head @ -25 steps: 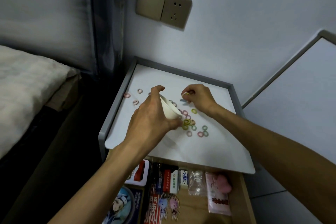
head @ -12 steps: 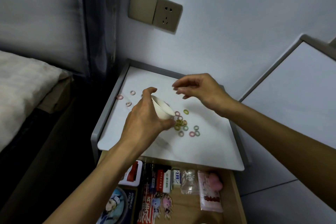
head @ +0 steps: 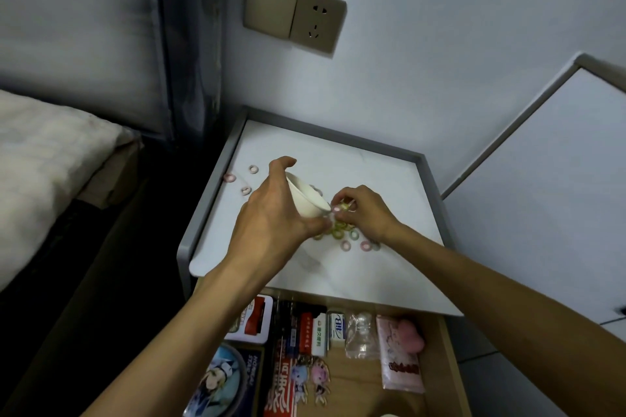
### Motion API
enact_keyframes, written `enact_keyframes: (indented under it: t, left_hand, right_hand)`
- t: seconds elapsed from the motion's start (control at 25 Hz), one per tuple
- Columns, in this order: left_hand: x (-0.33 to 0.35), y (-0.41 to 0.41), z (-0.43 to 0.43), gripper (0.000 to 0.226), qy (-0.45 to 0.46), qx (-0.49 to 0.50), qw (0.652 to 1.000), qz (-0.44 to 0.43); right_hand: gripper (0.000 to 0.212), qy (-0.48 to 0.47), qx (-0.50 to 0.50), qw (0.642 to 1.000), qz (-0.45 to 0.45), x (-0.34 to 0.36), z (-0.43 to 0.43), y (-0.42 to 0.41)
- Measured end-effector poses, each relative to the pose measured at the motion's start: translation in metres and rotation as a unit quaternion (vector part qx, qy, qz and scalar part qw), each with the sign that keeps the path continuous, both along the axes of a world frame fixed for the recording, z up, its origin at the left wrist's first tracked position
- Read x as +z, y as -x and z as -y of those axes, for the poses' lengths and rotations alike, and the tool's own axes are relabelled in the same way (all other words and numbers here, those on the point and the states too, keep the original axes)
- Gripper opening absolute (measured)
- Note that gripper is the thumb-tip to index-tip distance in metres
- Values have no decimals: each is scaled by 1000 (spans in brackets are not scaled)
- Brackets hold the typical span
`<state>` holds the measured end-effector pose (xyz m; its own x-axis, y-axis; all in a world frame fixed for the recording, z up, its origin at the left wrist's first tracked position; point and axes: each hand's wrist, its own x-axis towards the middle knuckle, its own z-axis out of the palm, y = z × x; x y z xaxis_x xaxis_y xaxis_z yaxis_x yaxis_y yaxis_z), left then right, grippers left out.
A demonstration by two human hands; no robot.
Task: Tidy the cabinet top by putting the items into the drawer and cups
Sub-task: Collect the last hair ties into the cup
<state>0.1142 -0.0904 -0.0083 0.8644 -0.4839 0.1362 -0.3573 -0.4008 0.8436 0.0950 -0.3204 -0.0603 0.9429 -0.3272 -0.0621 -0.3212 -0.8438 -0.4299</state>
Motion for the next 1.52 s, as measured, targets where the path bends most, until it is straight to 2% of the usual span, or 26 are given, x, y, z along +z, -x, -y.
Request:
enact_keyframes:
  t: [0.08, 0.2, 0.36, 0.52, 0.68, 0.84, 1.0, 1.08, 1.2, 1.24, 1.32, 1.4, 1.48, 1.52]
  left_hand:
    - [-1, -1, 1, 96, -2, 2, 1000, -1]
    - [-1, 0, 3, 95, -6, -1, 1000, 3]
    - [-2, 1, 3, 94, -6, -4, 1000, 1]
    - [-4, 0, 2, 95, -6, -2, 1000, -2]
    - [-3, 3, 5, 96, -14, -8, 1000, -5]
    - [-2, 4, 7, 94, 11, -19, 1000, -16]
    - [-2, 6, 9, 94, 46, -34, 998, -30]
    - [-1, 7, 9, 95, 44, -32, 998, -26]
    - [0, 6, 8, 96, 28, -10, 999, -22]
    - [1, 6, 7, 96, 23, -4, 999, -21]
    - [1, 6, 6, 95, 21, 0, 1000, -18]
    - [1, 4, 5, 96, 21, 2, 1000, -15]
    - [1, 3, 4, 96, 19, 4, 1000, -17]
    - [1, 2, 4, 96, 20, 5, 1000, -18]
  right_hand:
    - [9, 7, 5, 1000, 8, -3, -6, 1]
    - [17, 35, 18, 999, 2, -8, -8, 3]
    - [17, -13, -6, 1000, 15, 1, -5, 2]
    - [11, -68, -25, 993, 88, 43, -6, -1]
    - [9, -166, 57, 975, 133, 103, -29, -1]
    - [5, -176, 147, 971, 74, 130, -61, 4]
    - [20, -98, 204, 974, -11, 118, -73, 11]
    - [20, -129, 199, 971, 12, 122, -69, 14]
    - [16, -203, 122, 969, 71, 124, -48, 14]
    - [15, -188, 89, 975, 77, 118, -36, 14]
    - [15, -98, 28, 994, 44, 96, -11, 15]
    - [31, -15, -3, 999, -49, 66, 9, 19]
    - [54, 13, 6, 991, -133, 37, 17, 24]
    - [60, 16, 14, 990, -142, 25, 18, 25]
